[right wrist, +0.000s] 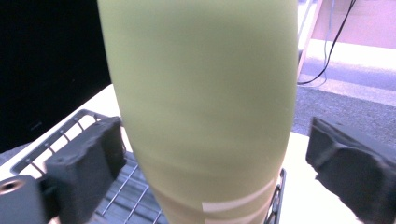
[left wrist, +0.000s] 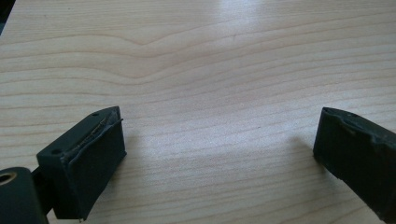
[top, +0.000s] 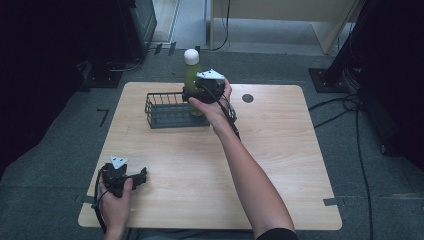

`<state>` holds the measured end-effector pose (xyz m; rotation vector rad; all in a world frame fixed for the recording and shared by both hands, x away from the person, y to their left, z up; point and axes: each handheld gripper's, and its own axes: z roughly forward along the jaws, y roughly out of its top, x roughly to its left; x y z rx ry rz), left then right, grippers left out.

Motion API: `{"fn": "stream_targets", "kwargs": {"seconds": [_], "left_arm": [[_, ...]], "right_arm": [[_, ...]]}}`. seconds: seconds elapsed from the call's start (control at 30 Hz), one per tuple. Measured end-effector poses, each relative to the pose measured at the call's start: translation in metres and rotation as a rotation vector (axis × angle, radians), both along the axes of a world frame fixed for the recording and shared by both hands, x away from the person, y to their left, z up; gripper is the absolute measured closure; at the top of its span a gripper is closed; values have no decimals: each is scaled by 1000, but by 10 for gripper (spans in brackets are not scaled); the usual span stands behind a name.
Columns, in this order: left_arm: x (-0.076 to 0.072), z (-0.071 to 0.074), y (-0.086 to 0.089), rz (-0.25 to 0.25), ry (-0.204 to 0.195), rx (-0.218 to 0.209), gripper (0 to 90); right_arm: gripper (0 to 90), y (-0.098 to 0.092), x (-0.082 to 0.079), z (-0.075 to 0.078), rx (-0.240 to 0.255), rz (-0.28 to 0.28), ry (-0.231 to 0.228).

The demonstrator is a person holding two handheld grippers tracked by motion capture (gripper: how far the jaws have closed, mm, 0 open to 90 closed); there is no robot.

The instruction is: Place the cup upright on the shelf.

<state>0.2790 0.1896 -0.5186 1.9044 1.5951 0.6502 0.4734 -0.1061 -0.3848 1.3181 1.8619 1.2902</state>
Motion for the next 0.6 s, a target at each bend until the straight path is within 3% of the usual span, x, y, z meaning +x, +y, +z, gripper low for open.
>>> {"fn": "stream_targets", "kwargs": {"seconds": [0.6], "left_arm": [[0, 0, 0, -2, 1, 4, 25]], "right_arm": [[0, -28, -34, 2, 22, 26, -17]]}}
